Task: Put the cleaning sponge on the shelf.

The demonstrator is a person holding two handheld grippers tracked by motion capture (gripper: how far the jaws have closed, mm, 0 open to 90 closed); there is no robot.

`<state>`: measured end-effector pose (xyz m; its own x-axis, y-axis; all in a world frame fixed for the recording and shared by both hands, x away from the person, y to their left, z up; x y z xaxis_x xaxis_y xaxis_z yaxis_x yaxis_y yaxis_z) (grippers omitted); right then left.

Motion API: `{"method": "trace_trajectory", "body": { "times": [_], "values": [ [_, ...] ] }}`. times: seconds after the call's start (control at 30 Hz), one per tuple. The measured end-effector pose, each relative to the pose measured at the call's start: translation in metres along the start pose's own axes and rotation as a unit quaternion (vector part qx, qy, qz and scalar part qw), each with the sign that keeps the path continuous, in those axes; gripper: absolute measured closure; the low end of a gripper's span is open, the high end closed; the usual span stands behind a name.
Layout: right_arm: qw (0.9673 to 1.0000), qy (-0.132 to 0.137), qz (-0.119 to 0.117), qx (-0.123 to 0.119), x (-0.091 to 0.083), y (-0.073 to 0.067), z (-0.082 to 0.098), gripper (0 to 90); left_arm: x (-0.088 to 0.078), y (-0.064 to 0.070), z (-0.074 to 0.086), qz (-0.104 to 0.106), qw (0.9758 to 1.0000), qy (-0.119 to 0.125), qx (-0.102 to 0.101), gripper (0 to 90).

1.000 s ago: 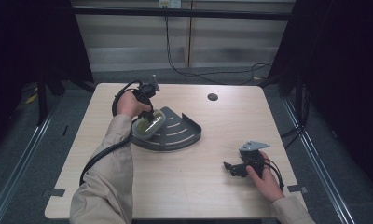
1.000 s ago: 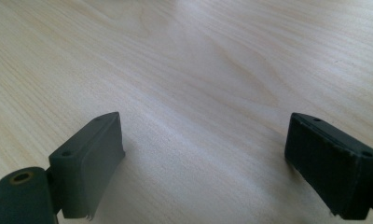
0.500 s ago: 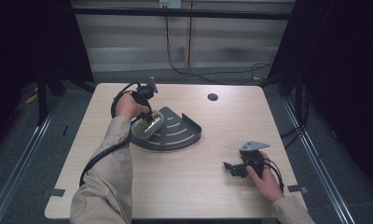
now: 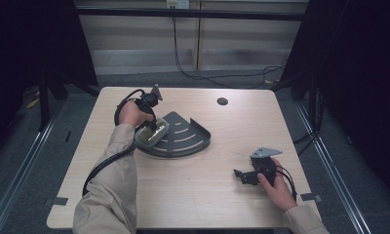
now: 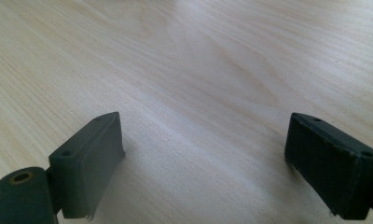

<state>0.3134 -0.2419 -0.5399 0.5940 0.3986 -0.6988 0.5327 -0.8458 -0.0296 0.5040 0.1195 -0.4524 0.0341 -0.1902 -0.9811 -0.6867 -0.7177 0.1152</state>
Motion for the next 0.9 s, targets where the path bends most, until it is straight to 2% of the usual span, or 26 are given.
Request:
{"method": "trace_trajectory", "body": {
  "times": [0.2, 0.9],
  "values": [
    [1.0, 0.0, 0.0, 0.0, 0.0, 0.0, 0.0, 11.1, 0.0039, -0.0017, 0.0018, 0.001, 1.0, 0.003, -0.008, 71.7],
    [1.0, 0.0, 0.0, 0.0, 0.0, 0.0, 0.0, 11.1, 0.0092, -0.0034, 0.0028, -0.007, 0.9999, 0.002, -0.011, 70.5]
  ]
}}
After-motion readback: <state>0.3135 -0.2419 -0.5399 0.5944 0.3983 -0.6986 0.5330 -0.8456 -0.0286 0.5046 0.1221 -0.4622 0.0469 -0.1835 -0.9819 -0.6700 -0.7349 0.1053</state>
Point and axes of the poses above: each handheld gripper's, and its own axes: x roughly forward along the jaws, z roughly out of its underside, y roughly to its right, the point moved 4 cm from there along x, roughly forward along the jaws, and after that the axes turned 1 degree about x, right-handed, at the moved point
